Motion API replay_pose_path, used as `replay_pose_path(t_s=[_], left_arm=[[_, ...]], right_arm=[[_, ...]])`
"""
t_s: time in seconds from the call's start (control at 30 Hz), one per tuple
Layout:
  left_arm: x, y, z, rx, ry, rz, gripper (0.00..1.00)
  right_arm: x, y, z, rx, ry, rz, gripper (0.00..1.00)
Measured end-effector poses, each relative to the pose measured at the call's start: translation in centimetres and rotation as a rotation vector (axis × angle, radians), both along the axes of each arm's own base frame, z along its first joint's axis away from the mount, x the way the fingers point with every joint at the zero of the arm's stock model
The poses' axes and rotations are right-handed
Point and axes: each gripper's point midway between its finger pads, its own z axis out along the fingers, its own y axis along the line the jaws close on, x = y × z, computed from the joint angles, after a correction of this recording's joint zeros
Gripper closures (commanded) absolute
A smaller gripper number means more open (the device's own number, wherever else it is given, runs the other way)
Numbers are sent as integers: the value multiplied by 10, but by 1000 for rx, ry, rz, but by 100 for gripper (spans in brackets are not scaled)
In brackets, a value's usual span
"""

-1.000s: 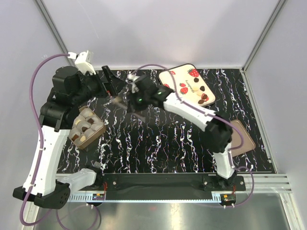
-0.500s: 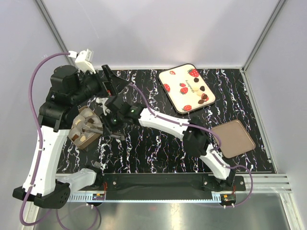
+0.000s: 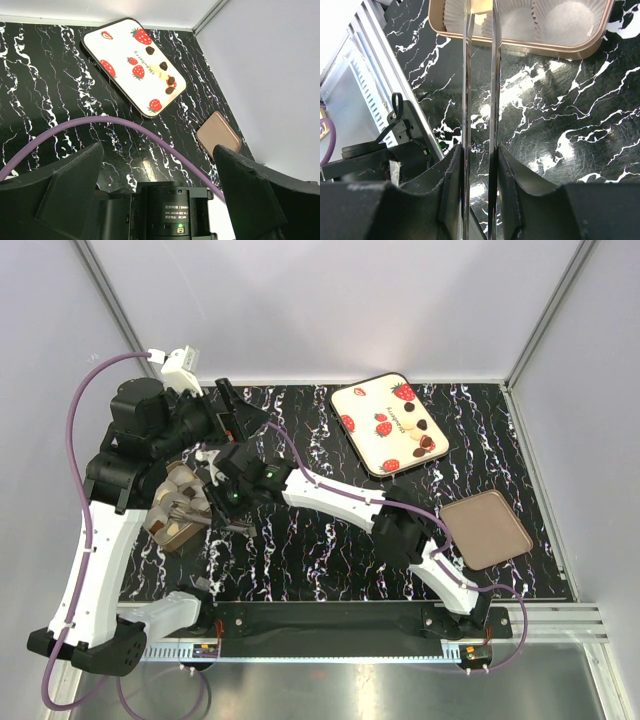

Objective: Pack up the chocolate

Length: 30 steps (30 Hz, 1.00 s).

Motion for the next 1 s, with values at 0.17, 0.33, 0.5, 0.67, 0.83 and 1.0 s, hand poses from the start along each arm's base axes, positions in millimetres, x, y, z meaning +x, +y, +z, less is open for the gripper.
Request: replay_pose_path(t_s=[0.17,0.33,0.5,0.67,0.83,1.0], left_arm=[[0,0,0,-1,-2,0,1],[0,0,1,-2,-5,0,1],[1,0,2,-3,-7,0,1],[1,0,2,-3,-7,0,1],[1,0,2,-8,-5,2,1],[1,-1,3,-11,-9,2,1]], right_arm=[[-1,-1,-3,-8,5,1,64],[-1,-1,-3,-8,6,1,61],[-1,-1,-4,-10,7,1,60],[-1,-1,-7,-17,11,2,59],[-1,-1,-16,-30,17,2,57],[-1,-1,-16,-30,17,2,55]])
